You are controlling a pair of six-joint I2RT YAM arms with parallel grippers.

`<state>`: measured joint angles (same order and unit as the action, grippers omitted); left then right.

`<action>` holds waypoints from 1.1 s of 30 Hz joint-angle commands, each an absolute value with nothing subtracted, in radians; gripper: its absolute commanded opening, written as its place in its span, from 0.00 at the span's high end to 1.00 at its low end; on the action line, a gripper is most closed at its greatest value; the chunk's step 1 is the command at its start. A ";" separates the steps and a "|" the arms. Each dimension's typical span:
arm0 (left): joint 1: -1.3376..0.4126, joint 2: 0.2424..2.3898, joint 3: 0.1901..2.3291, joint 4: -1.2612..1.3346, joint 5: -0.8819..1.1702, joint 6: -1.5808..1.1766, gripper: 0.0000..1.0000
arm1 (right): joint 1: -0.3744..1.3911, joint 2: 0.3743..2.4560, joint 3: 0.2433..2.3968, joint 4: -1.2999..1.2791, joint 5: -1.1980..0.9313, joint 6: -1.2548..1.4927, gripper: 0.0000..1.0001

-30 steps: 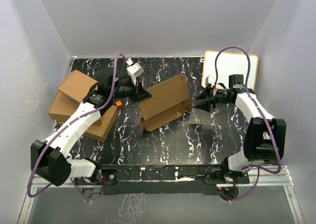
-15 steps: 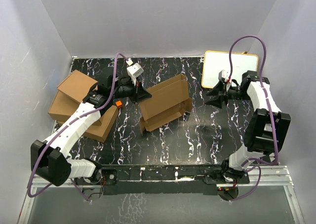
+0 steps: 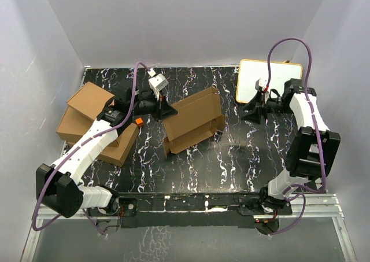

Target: Fold the paper box

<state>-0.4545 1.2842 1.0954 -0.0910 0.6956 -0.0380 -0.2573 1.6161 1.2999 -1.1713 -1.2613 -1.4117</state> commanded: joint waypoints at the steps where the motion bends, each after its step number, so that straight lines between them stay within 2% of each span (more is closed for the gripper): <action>1: -0.456 1.252 1.117 -0.121 0.710 -0.038 1.00 | -0.262 1.611 1.335 -0.965 -1.219 -1.198 0.47; 10: -0.456 1.247 1.117 -0.120 0.710 -0.039 1.00 | -0.262 1.570 1.253 -0.681 -1.146 -0.926 0.47; 17: -0.456 1.244 1.119 -0.129 0.713 -0.034 1.00 | -0.259 1.563 1.150 -0.466 -1.133 -0.816 0.48; 26: -0.455 1.246 1.130 -0.148 0.698 -0.025 1.00 | -0.140 1.566 1.003 -0.177 -1.131 -0.793 0.66; 33: -0.456 1.264 1.149 -0.179 0.688 0.001 1.00 | -0.071 1.592 0.944 -0.022 -1.162 -0.844 0.69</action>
<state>-0.4545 1.2827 1.1095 -0.1307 0.6914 -0.0265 -0.0937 1.6032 0.9531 -0.2008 -1.1034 -0.7937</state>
